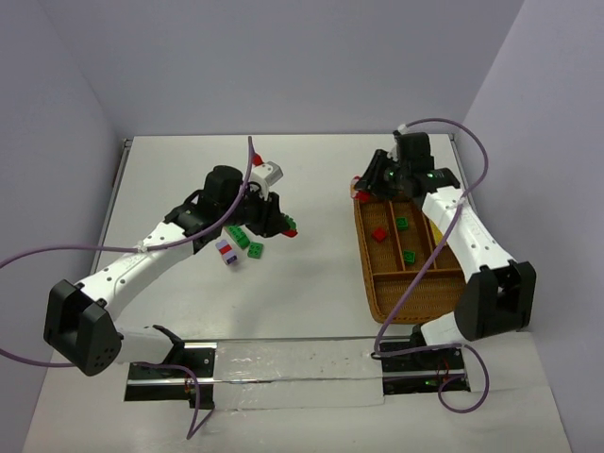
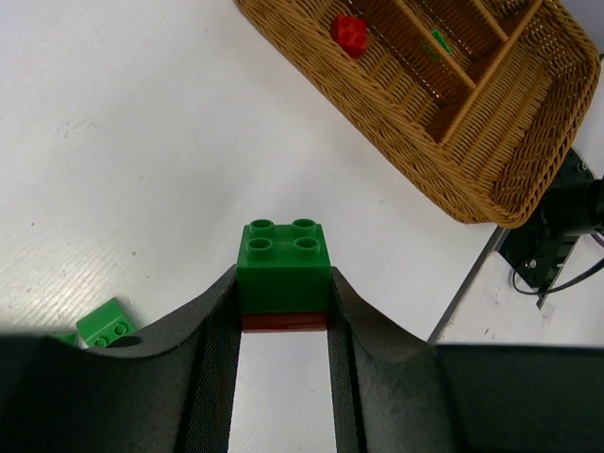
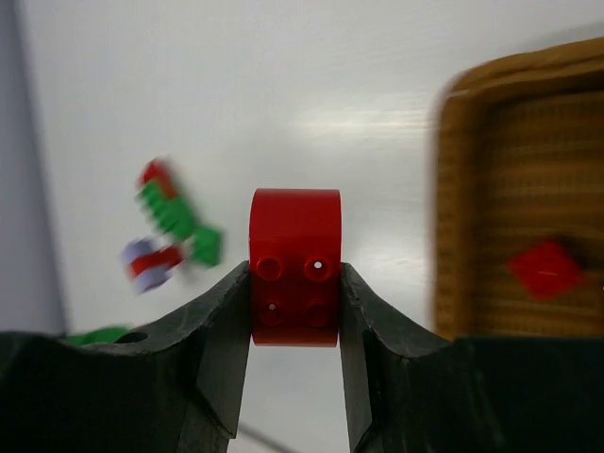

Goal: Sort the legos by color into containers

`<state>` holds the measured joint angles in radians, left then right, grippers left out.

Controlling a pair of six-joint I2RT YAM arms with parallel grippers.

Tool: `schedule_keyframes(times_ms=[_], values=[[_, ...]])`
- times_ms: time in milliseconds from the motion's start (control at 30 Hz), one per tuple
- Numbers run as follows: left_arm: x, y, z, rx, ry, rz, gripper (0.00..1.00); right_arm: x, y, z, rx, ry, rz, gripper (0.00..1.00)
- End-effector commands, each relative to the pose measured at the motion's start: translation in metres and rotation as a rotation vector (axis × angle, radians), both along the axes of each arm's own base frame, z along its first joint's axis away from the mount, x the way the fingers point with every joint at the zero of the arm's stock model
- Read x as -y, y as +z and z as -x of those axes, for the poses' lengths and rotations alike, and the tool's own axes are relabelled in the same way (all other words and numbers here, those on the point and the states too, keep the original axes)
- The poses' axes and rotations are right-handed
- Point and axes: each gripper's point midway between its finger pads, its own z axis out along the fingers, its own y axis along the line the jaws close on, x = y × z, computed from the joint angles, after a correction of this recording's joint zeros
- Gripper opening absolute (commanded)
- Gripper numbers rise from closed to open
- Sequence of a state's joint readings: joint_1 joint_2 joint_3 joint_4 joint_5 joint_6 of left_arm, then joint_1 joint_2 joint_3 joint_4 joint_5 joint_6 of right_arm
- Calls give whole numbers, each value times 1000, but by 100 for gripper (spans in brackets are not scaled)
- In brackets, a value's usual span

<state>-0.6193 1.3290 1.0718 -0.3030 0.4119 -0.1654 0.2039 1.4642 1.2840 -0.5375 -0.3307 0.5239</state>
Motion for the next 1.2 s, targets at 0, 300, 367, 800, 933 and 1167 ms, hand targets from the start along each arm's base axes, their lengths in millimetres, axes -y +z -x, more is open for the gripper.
schedule_keyframes(times_ms=[0, 300, 367, 800, 933, 1167], values=[[2, 19, -8, 38, 49, 53, 0, 76, -33, 6, -19, -221, 345, 1], [5, 25, -37, 11, 205, 84, 0, 99, -83, 9, -95, -253, 463, 6], [7, 23, -42, -12, 220, 73, 0, 101, -86, 3, -95, -264, 478, 6], [6, 34, -49, -16, 270, 91, 0, 93, -87, -18, -95, -221, 481, 61], [7, 38, -50, -15, 273, 101, 0, 91, -61, -17, -34, -226, 454, 66], [22, 46, -37, -44, 141, 166, 0, 45, 11, -6, 275, -19, 292, 61]])
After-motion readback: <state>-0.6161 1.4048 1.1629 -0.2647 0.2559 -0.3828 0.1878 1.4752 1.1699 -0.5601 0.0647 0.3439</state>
